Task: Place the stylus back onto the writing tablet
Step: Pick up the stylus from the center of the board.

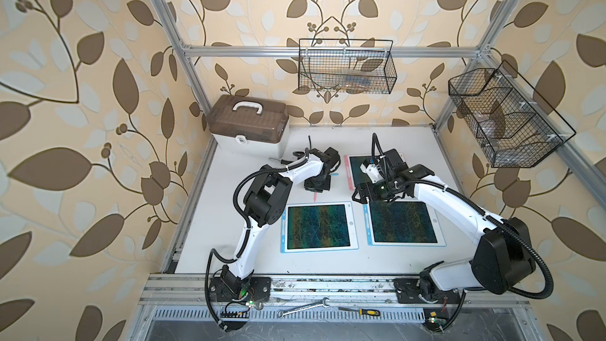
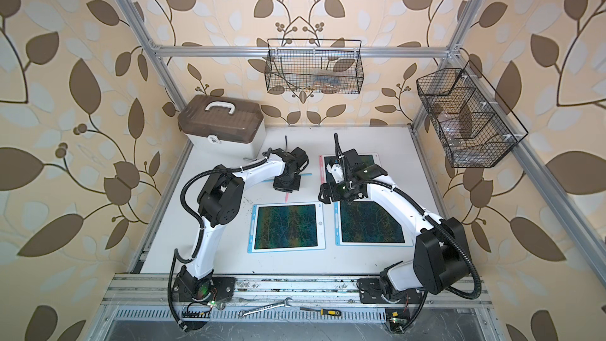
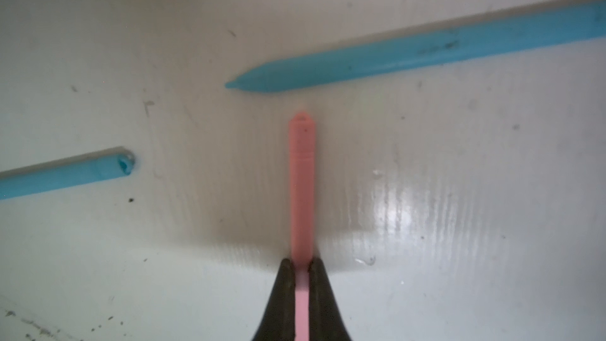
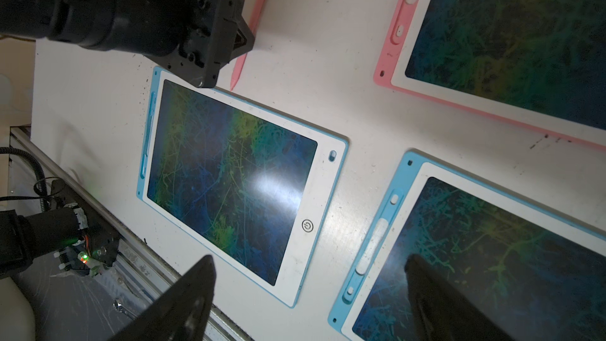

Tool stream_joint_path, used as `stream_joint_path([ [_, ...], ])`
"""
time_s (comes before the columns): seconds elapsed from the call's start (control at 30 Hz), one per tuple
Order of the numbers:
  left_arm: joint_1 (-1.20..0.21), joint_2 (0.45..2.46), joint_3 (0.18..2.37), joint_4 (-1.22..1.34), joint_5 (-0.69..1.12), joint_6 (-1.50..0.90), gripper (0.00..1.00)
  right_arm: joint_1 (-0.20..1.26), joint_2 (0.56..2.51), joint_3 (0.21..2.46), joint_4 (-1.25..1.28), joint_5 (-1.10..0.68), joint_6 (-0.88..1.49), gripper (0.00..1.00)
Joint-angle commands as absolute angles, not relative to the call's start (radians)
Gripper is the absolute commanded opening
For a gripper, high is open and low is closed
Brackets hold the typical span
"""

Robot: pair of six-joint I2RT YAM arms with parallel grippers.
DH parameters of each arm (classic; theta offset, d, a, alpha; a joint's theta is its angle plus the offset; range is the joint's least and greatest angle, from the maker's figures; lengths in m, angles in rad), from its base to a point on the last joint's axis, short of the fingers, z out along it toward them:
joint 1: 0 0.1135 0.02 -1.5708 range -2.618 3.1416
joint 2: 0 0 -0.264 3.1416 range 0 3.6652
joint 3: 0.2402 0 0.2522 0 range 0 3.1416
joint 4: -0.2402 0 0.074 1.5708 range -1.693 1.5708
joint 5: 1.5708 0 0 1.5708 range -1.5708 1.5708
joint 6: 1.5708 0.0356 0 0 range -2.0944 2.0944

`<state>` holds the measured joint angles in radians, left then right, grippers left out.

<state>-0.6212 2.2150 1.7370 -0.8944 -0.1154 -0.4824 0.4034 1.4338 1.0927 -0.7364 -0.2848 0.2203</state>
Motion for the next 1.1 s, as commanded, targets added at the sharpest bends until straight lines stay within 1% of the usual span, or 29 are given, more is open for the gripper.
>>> stream_joint_path([
  [0.0,-0.618,2.165,1.712,-0.938,-0.161,-0.500,0.09,0.400,1.425,1.098,-0.734,-0.298,0.220,0.90],
  [0.53,-0.608,2.154,1.672,-0.919,-0.180,-0.522,0.10,0.403,1.407,1.118,-0.724,-0.302,0.211,0.89],
  [1.07,-0.604,2.138,1.665,-0.909,-0.179,-0.531,0.11,0.449,1.421,1.178,-0.753,-0.270,0.221,0.89],
])
